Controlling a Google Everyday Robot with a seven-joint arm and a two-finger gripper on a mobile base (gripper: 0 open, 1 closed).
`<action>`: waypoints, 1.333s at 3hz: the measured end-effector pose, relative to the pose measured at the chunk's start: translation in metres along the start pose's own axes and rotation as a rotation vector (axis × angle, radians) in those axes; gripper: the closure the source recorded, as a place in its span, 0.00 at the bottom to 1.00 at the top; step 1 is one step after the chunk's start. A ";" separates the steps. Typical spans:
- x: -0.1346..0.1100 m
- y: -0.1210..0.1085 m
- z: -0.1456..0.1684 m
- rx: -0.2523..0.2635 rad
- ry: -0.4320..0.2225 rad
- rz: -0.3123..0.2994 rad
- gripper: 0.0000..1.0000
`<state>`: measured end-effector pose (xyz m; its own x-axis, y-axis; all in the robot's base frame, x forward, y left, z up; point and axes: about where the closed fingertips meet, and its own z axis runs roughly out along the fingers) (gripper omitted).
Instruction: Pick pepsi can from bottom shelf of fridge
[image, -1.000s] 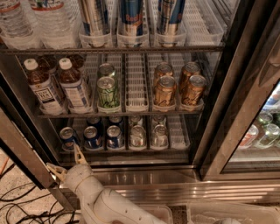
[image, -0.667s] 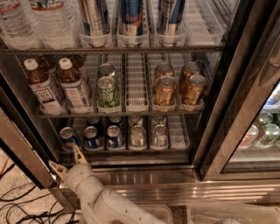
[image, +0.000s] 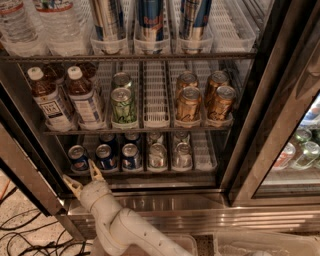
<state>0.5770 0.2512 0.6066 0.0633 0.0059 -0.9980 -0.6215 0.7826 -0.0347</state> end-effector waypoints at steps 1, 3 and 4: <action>0.004 -0.012 0.009 0.012 -0.001 0.013 0.31; 0.014 -0.022 0.035 -0.008 0.011 0.019 0.31; 0.012 -0.029 0.052 -0.010 0.003 0.011 0.50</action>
Offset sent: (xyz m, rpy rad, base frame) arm 0.0421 -0.0009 -0.0167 0.0098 0.0329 0.0002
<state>0.6361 0.2608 0.5982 0.0534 0.0126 -0.9985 -0.6302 0.7761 -0.0239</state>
